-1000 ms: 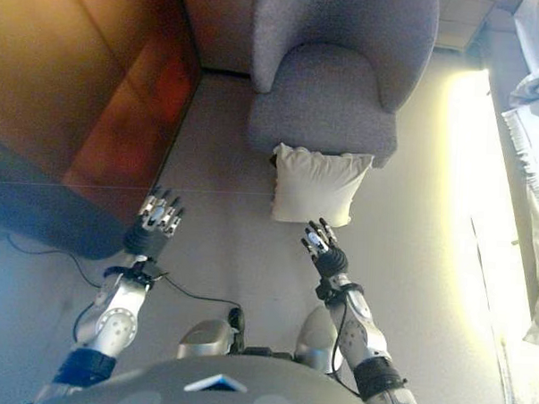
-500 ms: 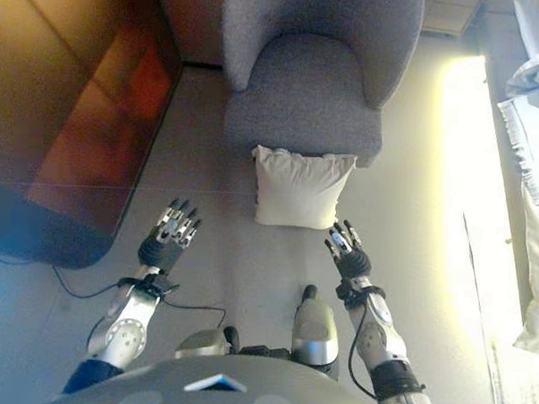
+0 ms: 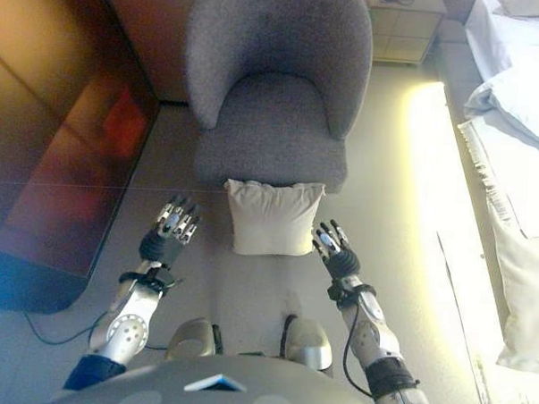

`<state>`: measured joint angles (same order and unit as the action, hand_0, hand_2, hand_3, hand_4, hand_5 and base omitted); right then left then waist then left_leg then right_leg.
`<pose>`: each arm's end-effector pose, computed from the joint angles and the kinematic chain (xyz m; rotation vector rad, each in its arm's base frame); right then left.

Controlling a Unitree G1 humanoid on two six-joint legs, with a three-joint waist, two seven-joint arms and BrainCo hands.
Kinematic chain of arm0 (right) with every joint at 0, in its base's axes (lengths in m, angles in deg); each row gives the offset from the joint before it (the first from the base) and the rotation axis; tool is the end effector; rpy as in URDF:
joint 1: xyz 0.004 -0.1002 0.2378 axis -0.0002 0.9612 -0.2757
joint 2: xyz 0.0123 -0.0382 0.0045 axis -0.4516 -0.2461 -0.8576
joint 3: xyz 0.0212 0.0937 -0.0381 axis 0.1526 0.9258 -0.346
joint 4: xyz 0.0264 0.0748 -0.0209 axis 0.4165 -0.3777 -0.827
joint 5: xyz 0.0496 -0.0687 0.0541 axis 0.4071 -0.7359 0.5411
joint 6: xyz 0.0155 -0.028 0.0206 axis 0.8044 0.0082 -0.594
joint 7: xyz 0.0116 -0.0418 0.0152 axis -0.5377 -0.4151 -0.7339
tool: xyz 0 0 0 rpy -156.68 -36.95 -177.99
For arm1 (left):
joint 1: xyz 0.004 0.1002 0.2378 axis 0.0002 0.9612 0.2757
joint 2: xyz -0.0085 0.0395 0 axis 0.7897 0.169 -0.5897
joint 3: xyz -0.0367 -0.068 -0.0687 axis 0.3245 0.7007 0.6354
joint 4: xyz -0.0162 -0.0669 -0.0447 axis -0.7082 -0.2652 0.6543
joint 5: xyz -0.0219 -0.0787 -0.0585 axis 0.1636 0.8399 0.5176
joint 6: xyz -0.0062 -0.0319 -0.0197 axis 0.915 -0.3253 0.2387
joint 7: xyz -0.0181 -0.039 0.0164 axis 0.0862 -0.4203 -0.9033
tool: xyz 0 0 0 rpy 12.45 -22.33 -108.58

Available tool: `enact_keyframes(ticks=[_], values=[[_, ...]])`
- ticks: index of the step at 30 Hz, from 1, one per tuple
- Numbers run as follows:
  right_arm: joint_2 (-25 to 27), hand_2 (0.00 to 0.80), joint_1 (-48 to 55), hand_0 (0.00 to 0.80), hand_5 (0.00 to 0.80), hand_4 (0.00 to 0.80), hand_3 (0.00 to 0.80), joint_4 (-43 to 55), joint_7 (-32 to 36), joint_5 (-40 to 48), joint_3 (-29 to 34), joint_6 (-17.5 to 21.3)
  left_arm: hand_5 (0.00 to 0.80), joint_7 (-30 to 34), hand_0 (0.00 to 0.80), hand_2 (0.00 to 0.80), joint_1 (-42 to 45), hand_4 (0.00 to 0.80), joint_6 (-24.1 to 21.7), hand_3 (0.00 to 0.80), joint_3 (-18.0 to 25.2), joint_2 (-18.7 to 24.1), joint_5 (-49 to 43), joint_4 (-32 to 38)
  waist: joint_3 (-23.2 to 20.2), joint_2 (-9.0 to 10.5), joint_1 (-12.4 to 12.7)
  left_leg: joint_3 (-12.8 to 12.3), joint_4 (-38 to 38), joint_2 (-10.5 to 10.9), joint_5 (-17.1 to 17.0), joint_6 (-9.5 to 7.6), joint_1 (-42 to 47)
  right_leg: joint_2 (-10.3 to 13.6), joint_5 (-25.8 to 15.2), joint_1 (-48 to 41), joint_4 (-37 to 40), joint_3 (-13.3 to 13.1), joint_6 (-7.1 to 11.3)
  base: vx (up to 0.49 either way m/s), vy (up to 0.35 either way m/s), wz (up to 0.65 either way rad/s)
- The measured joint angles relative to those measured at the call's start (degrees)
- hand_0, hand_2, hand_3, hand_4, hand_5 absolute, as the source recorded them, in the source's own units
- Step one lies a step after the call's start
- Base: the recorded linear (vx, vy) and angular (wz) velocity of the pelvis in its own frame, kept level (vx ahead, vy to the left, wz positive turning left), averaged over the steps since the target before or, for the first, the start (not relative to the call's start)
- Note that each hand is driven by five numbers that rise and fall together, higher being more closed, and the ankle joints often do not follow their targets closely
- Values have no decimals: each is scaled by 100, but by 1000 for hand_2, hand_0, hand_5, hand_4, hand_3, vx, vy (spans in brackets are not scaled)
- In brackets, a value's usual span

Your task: Pick up the cushion and take it to the sofa

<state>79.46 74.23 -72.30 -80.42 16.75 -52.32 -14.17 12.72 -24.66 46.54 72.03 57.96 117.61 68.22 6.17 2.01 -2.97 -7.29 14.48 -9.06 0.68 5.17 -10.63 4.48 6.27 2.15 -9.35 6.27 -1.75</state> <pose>0.1327 -0.1797 -0.0445 0.6255 0.4665 0.0448 0.1417 0.1897 -0.0147 -0.6297 0.2484 -0.0119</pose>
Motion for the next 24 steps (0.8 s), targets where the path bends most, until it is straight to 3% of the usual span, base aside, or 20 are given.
enact_keyframes(ticks=[3,4,7,8,9,10,11,12,13,16,19,20,22,24], values=[[121,0,53,0,0,0,0,-4,83,-11,-4,-16,0,2,0,0,39,0,5,0,16,-23,0,-16,222,-189,329,158,-1607,4,-212,73,-5,-93,31,-302,253,-301,112,542,146,-26],[144,0,62,0,0,0,0,-7,133,-12,1,-22,0,2,0,0,61,0,4,0,43,-23,-1,-17,310,-244,438,151,-1734,-10,-255,81,-22,-95,57,-474,337,-437,152,506,147,-50],[149,0,172,0,0,0,0,11,266,-11,1,-22,0,39,0,0,306,0,-44,0,180,-77,-2,-10,343,-406,659,99,-1420,-104,-137,195,-60,-4,309,-850,433,-759,490,443,175,-59],[130,0,211,0,0,0,0,-3,273,-11,6,-21,0,67,0,0,361,0,-70,0,257,-94,-2,-20,274,-494,685,82,-1184,-89,-360,205,-108,69,378,-928,499,-787,611,432,219,-78],[96,0,225,0,0,0,0,9,277,-15,-85,-31,0,84,0,0,377,0,-108,0,387,-85,-2,0,304,-340,754,-91,-1021,48,-478,152,-112,257,471,-949,421,-828,705,499,268,-66],[49,0,226,0,0,0,0,53,278,-17,-144,-34,0,101,0,0,350,0,-119,0,532,-56,-1,8,362,-253,804,-233,-879,86,-558,40,-116,329,581,-954,227,-741,769,488,268,-57],[-38,0,252,0,0,0,0,63,259,-17,-173,-39,0,111,0,0,312,0,-120,0,587,54,-1,17,347,-117,816,-302,-702,194,-647,-140,-106,394,640,-998,-6,-631,713,386,226,-38],[-150,0,223,0,0,0,0,55,223,-18,-172,-47,0,117,0,0,260,0,-118,0,643,146,-2,14,349,11,857,-395,-435,315,-404,-299,-114,547,690,-1062,-54,-446,729,313,221,-24],[-194,0,168,0,0,0,0,74,208,-17,-174,-49,0,119,0,0,183,0,-114,0,667,179,-2,14,350,42,866,-441,-236,389,-253,-354,-109,670,611,-1106,-173,-315,820,316,263,-8],[-290,0,-69,0,0,0,0,117,135,-15,-185,-46,0,269,0,0,-109,0,-108,0,643,229,-9,10,414,-95,857,-580,-100,560,69,-516,139,965,456,-660,-1480,-142,967,367,313,-1],[-449,0,-232,0,0,0,0,146,53,-17,-204,-31,0,433,0,0,-220,0,-87,0,606,275,-24,9,373,-292,851,-598,-289,616,204,-624,515,1211,-167,-258,-2617,69,843,298,136,1],[-492,0,-252,0,0,0,0,144,19,-20,-208,-23,0,481,0,0,-241,0,-85,0,635,308,-24,19,342,-286,873,-624,-386,624,228,-652,617,1293,-177,-117,-2800,164,805,296,17,-11],[-550,0,-259,0,0,0,0,140,-20,-27,-208,-17,0,594,0,0,-208,0,-64,0,659,350,-24,17,325,-270,864,-662,-567,654,209,-651,806,1487,2,-13,-2686,456,807,241,-94,-12],[-507,0,-215,0,0,0,0,141,-22,-61,-206,-16,0,769,0,0,-141,0,-53,0,628,352,-24,12,323,-311,785,-672,-750,591,189,-619,950,1469,110,119,-2084,595,857,223,-158,-13]])
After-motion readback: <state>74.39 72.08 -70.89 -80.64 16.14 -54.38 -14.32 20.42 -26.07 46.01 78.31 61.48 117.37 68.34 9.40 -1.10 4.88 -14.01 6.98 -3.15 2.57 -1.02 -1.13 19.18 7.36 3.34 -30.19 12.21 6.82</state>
